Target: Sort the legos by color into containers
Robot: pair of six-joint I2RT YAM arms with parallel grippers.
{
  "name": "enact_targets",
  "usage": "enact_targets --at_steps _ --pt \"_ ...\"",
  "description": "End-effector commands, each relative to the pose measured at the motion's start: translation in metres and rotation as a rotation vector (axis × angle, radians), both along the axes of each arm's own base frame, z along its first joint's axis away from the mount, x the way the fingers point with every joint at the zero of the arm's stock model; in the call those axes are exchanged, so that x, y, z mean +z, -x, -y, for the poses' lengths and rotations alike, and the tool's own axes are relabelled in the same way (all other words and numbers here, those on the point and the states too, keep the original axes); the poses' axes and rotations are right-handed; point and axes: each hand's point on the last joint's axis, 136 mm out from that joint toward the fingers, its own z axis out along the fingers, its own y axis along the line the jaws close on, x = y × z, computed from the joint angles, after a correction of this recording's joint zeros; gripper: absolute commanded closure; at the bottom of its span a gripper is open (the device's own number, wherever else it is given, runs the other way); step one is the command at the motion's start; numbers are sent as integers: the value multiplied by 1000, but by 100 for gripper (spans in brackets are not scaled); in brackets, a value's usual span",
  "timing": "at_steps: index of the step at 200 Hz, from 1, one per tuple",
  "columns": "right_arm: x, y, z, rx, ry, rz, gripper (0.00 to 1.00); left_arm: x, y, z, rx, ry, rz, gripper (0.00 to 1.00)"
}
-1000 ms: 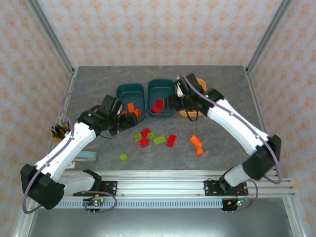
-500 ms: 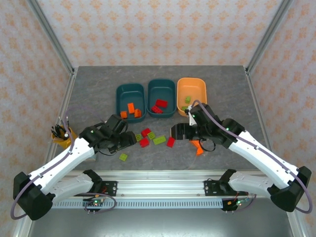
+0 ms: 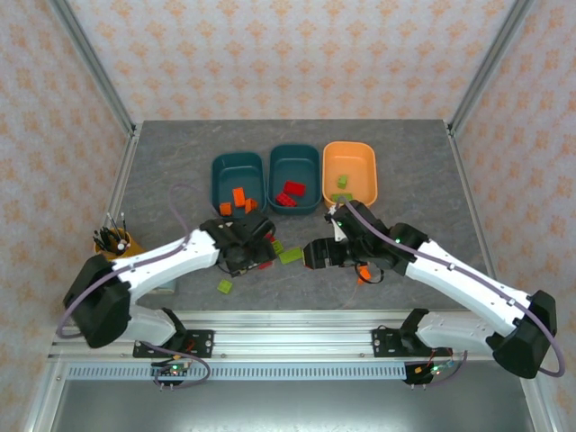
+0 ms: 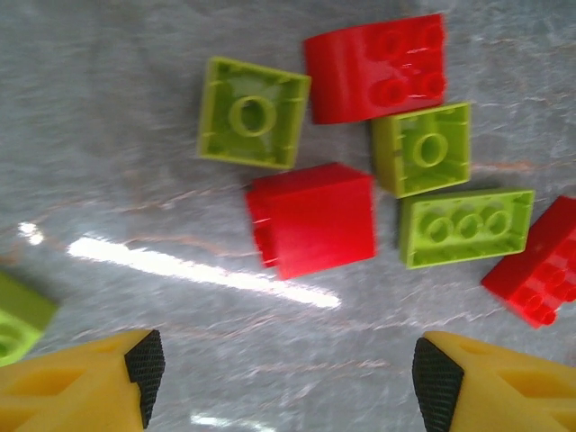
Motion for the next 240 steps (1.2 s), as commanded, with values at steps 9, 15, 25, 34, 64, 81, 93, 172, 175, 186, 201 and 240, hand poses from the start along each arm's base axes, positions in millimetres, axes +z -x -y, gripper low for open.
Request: enact_targets --at_steps 9,15,25,34,64,81,93,172,175,186,201,240 --pt "16 -4 1 -10 -37 74 15 -1 -20 12 57 -13 42 23" --pt "16 -4 1 -13 -36 75 15 -3 -21 13 57 -14 39 23" --pt "16 -5 2 -19 -34 76 15 -9 -21 12 54 -33 26 24" --pt "16 -6 2 -25 -32 78 15 -14 -21 12 46 -51 12 24" --pt "16 -7 3 -34 -30 81 15 -29 -19 10 29 -105 -28 27" --pt "15 -8 3 -39 -31 76 15 -34 -22 7 27 -122 -21 28" --pt "14 -8 3 -41 -30 72 15 -40 -22 5 25 -136 -29 32" --pt "13 -10 1 -48 -21 67 16 -51 -27 0 -28 -217 -41 54" --pt "13 -10 1 -49 -23 68 16 -50 -27 0 -31 -218 -40 55" --pt "15 -11 2 -52 -21 72 16 -44 -27 -1 -34 -219 -32 57" --pt "22 -14 5 -72 -17 94 17 -30 -26 -1 -43 -209 -18 61" --pt "62 -43 31 -253 -8 227 19 49 -39 10 -87 -136 85 61"
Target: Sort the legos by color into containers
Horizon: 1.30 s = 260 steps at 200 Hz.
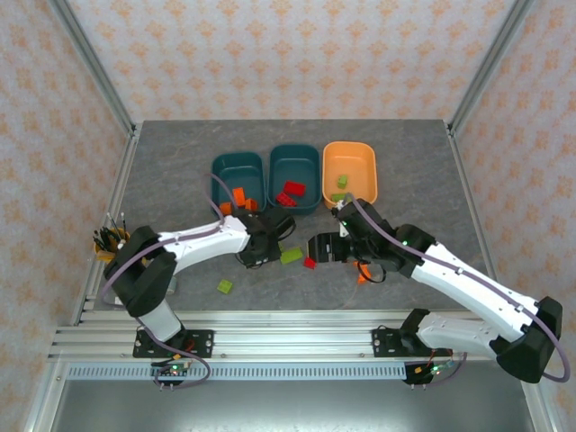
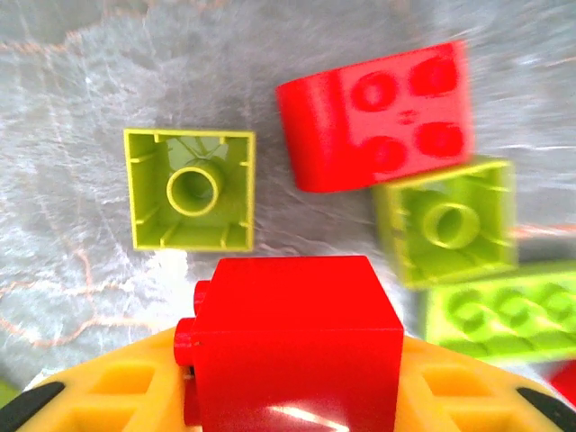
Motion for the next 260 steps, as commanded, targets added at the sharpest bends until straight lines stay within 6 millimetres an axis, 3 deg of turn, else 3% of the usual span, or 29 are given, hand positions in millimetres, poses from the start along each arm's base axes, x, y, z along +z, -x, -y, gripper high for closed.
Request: enact_targets --at_steps 1,26,68,81,94,111,139,176,260 --pt "43 -25 20 -151 -20 129 19 67 -16 1 -42 26 117 61" --pt "65 -50 25 -252 -81 153 18 102 -53 7 -60 70 155 61" --pt "82 -99 30 -385 -186 127 18 123 -141 25 -98 109 207 61" --pt "90 -111 33 -415 -217 129 18 114 -168 36 -124 115 203 61" --pt "84 -124 32 -432 -215 106 18 108 -188 48 -159 116 197 61" --pt "81 -133 34 -449 -210 89 18 92 -205 61 -186 124 163 61" --pt "72 -137 39 -470 -200 58 18 62 -212 82 -197 178 106 61" --pt "55 -133 44 -486 -178 16 18 35 -207 99 -226 227 56 61" --pt "38 -134 42 -498 -170 -32 18 -3 -188 97 -229 221 -48 57"
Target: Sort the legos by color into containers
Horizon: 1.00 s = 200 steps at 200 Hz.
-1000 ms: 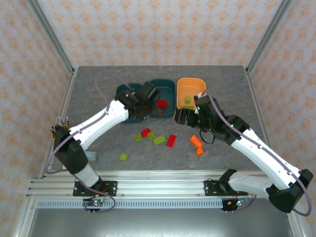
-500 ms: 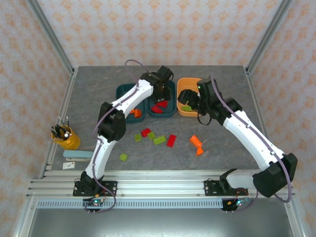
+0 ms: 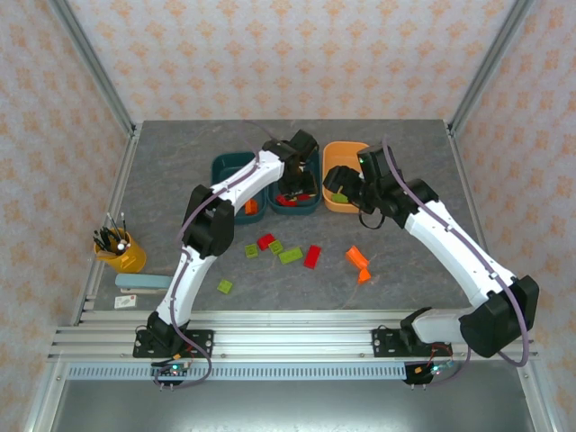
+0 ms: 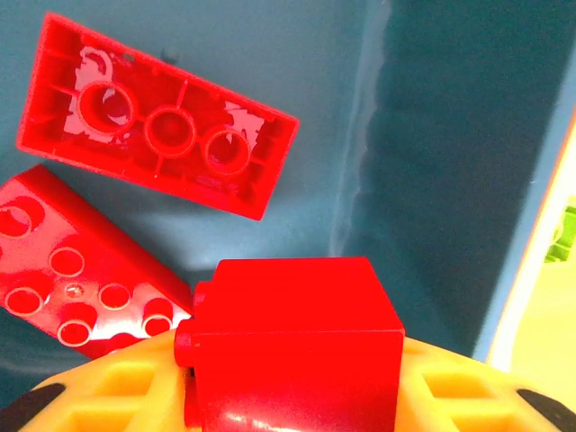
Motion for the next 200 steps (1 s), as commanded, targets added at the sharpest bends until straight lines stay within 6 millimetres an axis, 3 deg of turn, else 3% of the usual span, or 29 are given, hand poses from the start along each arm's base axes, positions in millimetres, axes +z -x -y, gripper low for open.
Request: enact_targets --at_steps 1,41,79,101,126,147,164,200 --pt "-5 -1 1 -13 -10 -17 18 -13 9 0 -25 -10 -35 56" --pt "-7 0 0 -4 -10 -24 17 -7 7 -1 -27 -14 -18 41" --pt "-6 1 0 19 16 -24 18 21 2 -2 -21 -1 36 35" --pt "-4 4 3 40 46 -15 19 52 0 -10 0 -12 102 34" --pt "-6 13 -1 112 127 5 19 100 7 -39 61 -62 202 31" --pt "-10 26 -20 222 215 27 19 125 34 -76 131 -107 251 28" --pt "-17 41 -45 327 256 39 21 142 70 -110 195 -130 281 27" --pt "-41 91 -122 614 308 51 22 140 163 -189 352 -209 290 26"
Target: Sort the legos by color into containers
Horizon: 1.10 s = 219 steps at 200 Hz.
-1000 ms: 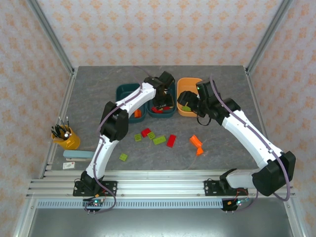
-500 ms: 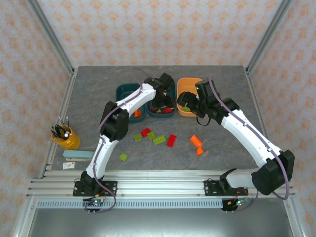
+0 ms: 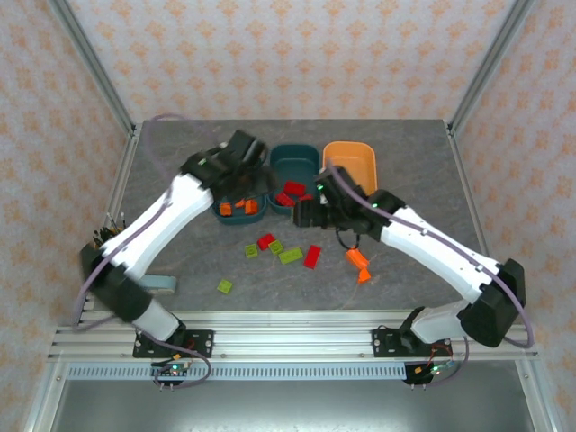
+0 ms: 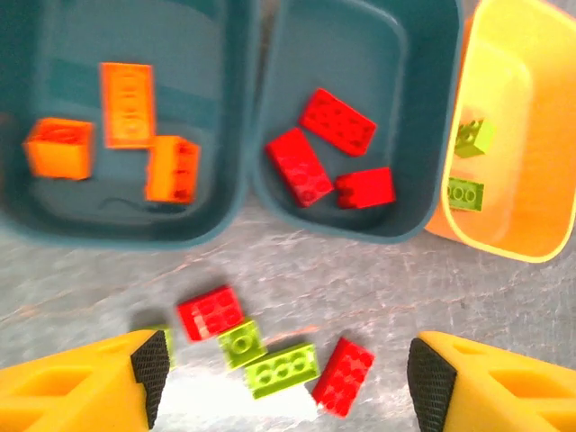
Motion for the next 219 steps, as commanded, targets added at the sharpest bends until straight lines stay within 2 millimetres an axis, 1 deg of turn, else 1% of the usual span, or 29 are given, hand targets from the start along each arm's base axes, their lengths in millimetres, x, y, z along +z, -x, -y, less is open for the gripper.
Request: enact_targets --at_steps 1,12,24,43,59,74,95,111,144,168,195,210,219 --pt "-8 25 -39 176 66 27 22 -28 50 -62 176 -116 -52 26" --pt "-19 45 -66 273 70 14 22 -28 77 -83 230 -108 -32 27" --pt "-34 68 -95 388 77 -4 22 -33 107 -106 280 -112 -17 27" --pt "-60 99 -130 537 124 -21 21 -38 148 -139 346 -122 -4 27" --pt "-83 113 -151 610 165 -42 20 -37 174 -159 385 -117 14 27" --pt "-100 117 -168 647 196 -56 20 -35 189 -170 407 -100 28 27" --pt "-124 118 -185 681 252 -76 19 -31 204 -181 432 -89 44 27" --pt "-141 115 -191 689 311 -90 20 -26 210 -187 440 -76 70 27" --pt "-158 111 -205 712 346 -99 20 -23 217 -191 436 -68 77 27" --pt "-166 110 -213 716 366 -100 21 -21 219 -192 434 -64 83 27" --pt "-179 107 -217 717 414 -103 32 -20 219 -192 434 -59 88 27" --pt "-184 106 -216 712 444 -97 35 -20 219 -191 431 -55 86 27" --pt "-188 105 -214 708 465 -101 39 -20 218 -190 429 -54 87 27"
